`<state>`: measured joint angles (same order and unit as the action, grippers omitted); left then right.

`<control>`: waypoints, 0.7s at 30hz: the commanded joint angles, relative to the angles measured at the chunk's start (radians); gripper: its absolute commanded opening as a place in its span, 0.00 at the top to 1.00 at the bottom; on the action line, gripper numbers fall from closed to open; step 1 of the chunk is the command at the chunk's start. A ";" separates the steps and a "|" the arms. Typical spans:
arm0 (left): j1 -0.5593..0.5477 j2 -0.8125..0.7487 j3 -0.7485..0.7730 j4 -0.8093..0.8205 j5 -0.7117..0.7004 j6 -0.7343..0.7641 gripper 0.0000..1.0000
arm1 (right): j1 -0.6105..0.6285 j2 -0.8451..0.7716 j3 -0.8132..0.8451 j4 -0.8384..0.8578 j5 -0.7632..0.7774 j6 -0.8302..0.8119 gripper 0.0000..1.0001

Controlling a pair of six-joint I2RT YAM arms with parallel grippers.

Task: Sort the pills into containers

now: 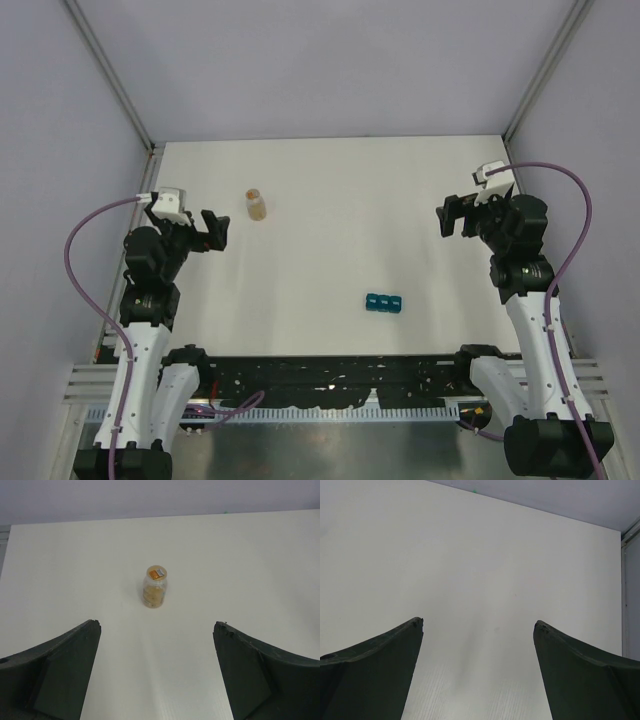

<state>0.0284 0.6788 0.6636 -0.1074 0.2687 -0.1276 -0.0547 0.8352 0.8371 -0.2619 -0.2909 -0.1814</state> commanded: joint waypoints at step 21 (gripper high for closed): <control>0.004 -0.027 0.096 -0.094 0.047 0.080 0.01 | -0.004 -0.041 0.042 -0.040 -0.039 -0.038 0.05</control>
<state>0.0284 0.6579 0.7193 -0.1951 0.2623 -0.0666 -0.0547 0.7971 0.8364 -0.2714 -0.3012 -0.1871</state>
